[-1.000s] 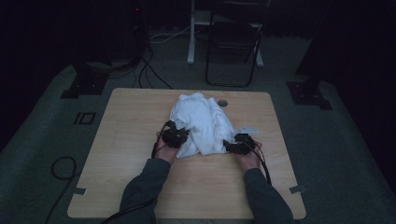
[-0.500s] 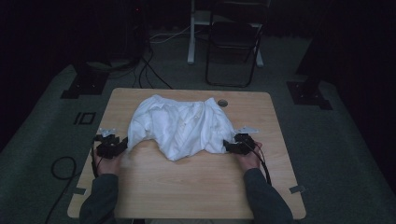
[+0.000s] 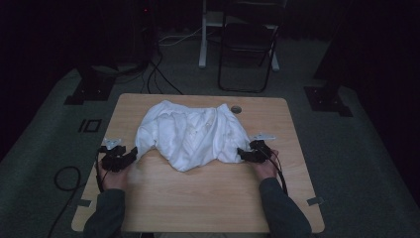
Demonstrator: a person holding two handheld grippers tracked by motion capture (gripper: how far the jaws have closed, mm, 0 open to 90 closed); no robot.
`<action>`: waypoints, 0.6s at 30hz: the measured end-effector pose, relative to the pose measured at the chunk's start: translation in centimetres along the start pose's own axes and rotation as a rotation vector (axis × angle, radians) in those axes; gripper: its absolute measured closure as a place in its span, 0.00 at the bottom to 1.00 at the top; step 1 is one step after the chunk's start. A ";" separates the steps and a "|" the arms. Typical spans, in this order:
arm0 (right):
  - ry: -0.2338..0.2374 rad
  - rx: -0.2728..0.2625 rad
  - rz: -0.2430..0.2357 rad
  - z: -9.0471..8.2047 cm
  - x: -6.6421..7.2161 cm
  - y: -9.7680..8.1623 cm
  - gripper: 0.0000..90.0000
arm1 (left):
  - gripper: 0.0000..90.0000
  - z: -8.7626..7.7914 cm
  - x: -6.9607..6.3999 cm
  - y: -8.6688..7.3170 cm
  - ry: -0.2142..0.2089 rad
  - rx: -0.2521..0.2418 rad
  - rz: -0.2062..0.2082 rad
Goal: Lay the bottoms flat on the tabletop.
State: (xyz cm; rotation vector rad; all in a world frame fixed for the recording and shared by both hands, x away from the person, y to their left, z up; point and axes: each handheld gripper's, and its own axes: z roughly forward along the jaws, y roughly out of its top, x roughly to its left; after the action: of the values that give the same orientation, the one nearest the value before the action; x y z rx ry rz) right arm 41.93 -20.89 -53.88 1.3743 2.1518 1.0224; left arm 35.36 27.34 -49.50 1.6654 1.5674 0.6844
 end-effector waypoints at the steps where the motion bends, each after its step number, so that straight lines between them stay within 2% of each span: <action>1: 0.000 0.000 0.000 0.0 0.0 0.0 0.45 | 0.56 0.0 0.0 0.0 0.000 0.000 0.000; 2: -0.012 -0.026 -0.001 -0.7 0.2 0.5 0.50 | 0.56 -0.2 -0.9 0.8 -0.024 -0.017 0.018; 4: -0.024 -0.045 -0.005 -1.3 0.4 1.0 0.55 | 0.55 -0.2 -2.0 1.6 -0.047 -0.030 0.033; 6: -0.042 -0.076 -0.006 -2.0 0.8 1.9 0.60 | 0.55 -0.1 -3.2 2.4 -0.068 -0.038 0.060; 9: -0.044 -0.118 -0.006 -2.7 1.3 3.2 0.66 | 0.53 0.4 -5.1 3.4 -0.106 -0.036 0.105; 12: -0.029 -0.150 0.001 -3.0 2.1 4.7 0.68 | 0.50 1.5 -7.0 4.0 -0.137 -0.024 0.145; 14: -0.021 -0.162 0.001 -3.1 2.5 5.2 0.68 | 0.50 1.5 -7.0 4.0 -0.137 -0.024 0.145; 15: -0.011 -0.174 -0.017 -2.9 3.4 6.5 0.67 | 0.48 3.0 -8.9 4.3 -0.166 -0.005 0.179; 18: 0.019 -0.168 -0.018 -2.1 4.8 7.9 0.64 | 0.46 4.5 -10.4 4.3 -0.170 0.017 0.201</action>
State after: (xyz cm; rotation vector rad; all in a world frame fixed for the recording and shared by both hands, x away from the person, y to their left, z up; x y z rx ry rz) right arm 43.28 -15.40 -46.31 1.2692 2.0358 1.1847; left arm 40.28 16.43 -47.58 1.8604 1.3025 0.6141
